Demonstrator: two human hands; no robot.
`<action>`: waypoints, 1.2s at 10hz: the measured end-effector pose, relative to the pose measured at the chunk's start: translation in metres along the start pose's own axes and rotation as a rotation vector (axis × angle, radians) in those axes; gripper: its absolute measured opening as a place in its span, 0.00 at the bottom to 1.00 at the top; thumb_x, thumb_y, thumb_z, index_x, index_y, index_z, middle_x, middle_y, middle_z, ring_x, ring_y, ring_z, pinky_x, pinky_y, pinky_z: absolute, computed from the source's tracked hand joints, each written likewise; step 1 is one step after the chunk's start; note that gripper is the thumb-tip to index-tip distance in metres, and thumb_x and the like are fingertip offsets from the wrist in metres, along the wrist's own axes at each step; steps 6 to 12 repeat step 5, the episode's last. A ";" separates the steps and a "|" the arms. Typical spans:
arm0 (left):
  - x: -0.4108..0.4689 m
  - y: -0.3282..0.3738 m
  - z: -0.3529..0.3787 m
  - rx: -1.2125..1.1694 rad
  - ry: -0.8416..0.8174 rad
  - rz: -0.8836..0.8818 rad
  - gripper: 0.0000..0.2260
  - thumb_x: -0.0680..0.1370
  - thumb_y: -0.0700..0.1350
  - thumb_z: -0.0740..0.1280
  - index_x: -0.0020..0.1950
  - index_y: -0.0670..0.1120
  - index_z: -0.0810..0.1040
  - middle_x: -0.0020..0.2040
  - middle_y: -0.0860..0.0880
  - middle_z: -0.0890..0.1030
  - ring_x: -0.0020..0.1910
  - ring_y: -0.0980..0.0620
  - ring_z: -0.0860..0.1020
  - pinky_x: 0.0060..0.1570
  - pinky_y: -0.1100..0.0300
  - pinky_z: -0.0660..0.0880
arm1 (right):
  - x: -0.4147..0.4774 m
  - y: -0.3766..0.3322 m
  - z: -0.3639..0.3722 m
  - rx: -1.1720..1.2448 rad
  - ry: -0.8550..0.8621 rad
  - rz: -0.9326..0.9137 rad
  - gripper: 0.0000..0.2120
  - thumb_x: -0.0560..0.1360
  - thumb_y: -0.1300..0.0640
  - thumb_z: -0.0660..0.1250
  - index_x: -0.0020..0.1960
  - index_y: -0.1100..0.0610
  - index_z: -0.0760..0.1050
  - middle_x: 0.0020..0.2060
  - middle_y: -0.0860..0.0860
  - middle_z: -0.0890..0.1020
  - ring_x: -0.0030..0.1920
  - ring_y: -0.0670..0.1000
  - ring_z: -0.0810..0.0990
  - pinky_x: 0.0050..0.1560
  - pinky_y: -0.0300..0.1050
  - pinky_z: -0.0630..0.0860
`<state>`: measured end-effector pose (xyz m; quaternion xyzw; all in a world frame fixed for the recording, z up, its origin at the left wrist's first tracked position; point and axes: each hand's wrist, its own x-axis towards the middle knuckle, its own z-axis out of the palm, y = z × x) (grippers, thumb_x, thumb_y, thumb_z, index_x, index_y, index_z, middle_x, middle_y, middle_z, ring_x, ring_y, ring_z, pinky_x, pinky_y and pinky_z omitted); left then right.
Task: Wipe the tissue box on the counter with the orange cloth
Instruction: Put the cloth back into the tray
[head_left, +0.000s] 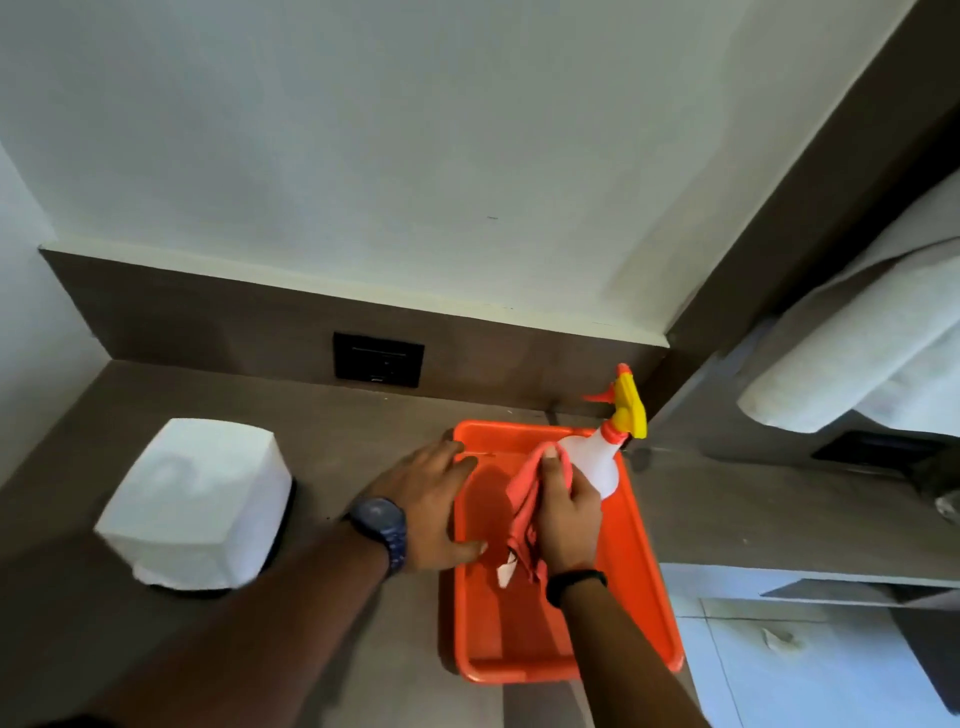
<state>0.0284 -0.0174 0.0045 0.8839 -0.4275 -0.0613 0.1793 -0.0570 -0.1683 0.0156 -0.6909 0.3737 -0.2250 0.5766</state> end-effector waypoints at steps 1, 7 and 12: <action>0.010 0.018 0.037 0.041 -0.080 -0.119 0.45 0.65 0.66 0.62 0.74 0.44 0.52 0.76 0.42 0.54 0.74 0.45 0.52 0.74 0.49 0.53 | 0.008 0.027 -0.005 -0.292 -0.095 -0.068 0.16 0.82 0.49 0.65 0.46 0.61 0.81 0.41 0.56 0.86 0.45 0.57 0.82 0.47 0.49 0.77; -0.003 0.006 0.056 0.021 -0.036 -0.092 0.44 0.64 0.61 0.63 0.74 0.42 0.53 0.76 0.42 0.54 0.75 0.44 0.53 0.73 0.51 0.50 | 0.006 0.070 0.005 -1.021 -0.459 -0.177 0.32 0.78 0.37 0.60 0.78 0.46 0.61 0.82 0.52 0.61 0.82 0.61 0.53 0.80 0.65 0.54; -0.003 0.006 0.056 0.021 -0.036 -0.092 0.44 0.64 0.61 0.63 0.74 0.42 0.53 0.76 0.42 0.54 0.75 0.44 0.53 0.73 0.51 0.50 | 0.006 0.070 0.005 -1.021 -0.459 -0.177 0.32 0.78 0.37 0.60 0.78 0.46 0.61 0.82 0.52 0.61 0.82 0.61 0.53 0.80 0.65 0.54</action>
